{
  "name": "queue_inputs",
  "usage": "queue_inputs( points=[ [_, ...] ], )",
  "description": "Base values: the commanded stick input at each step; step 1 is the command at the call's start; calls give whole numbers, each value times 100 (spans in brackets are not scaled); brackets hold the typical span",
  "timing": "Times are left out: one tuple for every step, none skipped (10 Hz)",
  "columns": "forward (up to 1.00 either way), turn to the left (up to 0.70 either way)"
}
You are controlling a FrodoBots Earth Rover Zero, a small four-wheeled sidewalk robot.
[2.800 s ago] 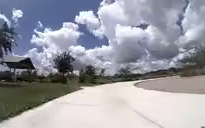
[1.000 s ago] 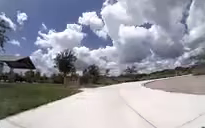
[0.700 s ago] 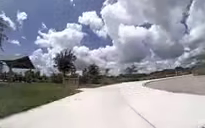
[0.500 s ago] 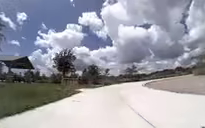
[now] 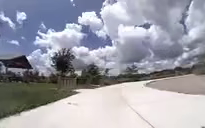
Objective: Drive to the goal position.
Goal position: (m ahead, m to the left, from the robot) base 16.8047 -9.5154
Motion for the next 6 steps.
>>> queue_inputs(
  points=[
    [70,0],
    [70,0],
    [70,0],
    [70,0],
    [70,0],
    [70,0]
  ],
)
